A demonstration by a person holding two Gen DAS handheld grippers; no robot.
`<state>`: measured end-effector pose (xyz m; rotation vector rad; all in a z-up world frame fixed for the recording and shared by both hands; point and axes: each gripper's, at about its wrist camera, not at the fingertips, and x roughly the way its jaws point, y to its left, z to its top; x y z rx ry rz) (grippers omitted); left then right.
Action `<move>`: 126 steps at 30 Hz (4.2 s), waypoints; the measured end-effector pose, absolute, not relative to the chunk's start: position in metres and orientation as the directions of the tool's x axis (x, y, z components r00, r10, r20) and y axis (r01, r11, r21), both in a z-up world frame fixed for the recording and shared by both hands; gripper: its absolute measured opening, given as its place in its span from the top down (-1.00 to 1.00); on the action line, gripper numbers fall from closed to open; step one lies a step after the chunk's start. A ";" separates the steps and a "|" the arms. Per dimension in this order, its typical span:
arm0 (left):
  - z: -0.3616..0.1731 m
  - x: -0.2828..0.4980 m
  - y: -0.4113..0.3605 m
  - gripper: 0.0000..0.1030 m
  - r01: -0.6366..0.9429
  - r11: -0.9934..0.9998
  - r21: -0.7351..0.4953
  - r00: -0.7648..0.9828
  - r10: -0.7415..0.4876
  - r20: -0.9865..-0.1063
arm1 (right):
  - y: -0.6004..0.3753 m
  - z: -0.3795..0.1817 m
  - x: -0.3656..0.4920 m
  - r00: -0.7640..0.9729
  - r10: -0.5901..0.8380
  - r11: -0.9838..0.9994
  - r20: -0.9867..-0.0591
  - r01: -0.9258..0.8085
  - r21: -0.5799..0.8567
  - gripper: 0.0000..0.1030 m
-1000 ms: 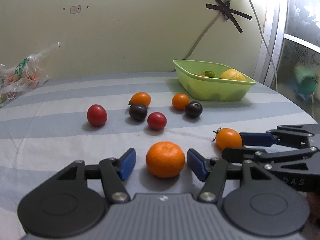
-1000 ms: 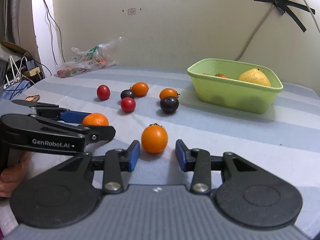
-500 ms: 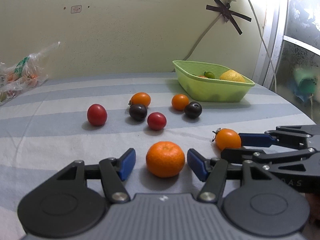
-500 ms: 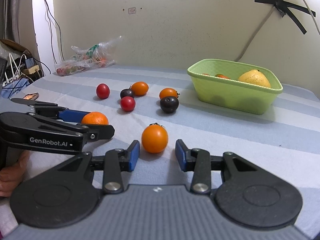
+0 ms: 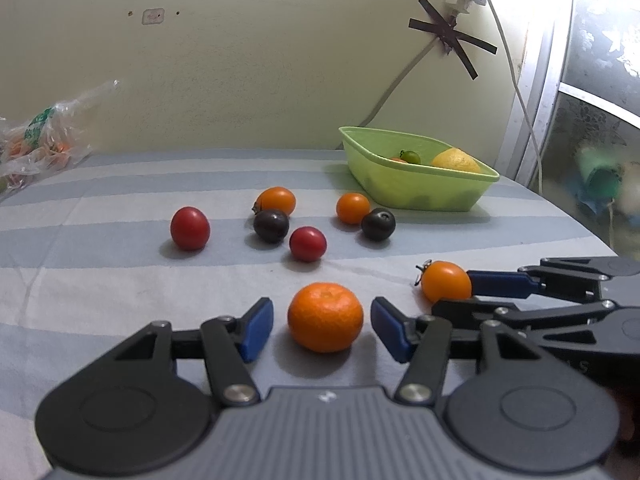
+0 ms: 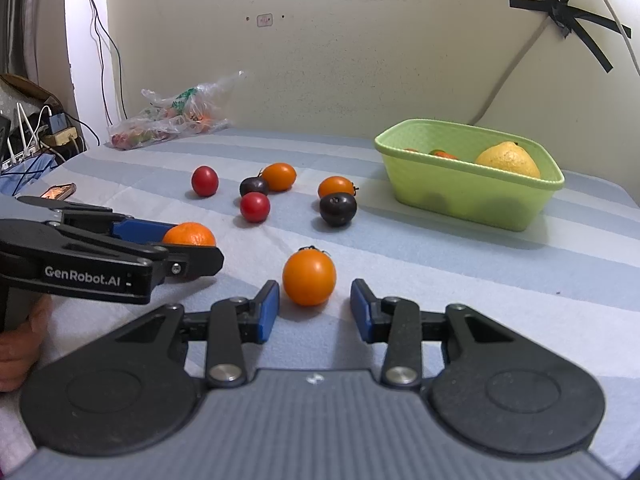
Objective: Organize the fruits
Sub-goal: 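Carry the mandarin in the left gripper while the right gripper carries the cherry tomato to the basket, then open the left gripper over the basket while the right gripper opens too, then grasp a red tomato with the left gripper while the right gripper grasps a dark plum, then lower the red tomato and plum into the basket and open both grippers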
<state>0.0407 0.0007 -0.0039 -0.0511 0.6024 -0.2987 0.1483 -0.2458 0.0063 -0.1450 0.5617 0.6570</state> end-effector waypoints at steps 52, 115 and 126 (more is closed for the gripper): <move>0.084 0.238 -0.062 0.12 0.341 0.866 -0.367 0.719 -0.491 -0.492 | -0.296 0.046 0.239 0.868 0.430 0.900 -0.249 -0.432 0.051 0.08; 0.030 0.092 -0.067 0.48 0.456 0.866 -0.205 0.689 -0.489 -0.534 | -0.313 0.039 0.188 0.724 0.539 0.832 -0.431 -0.538 0.136 0.41; 0.067 0.225 -0.091 0.48 0.355 0.865 -0.355 0.661 -0.501 -0.559 | -0.324 0.060 0.285 0.818 0.468 0.884 -0.335 -0.439 0.164 0.41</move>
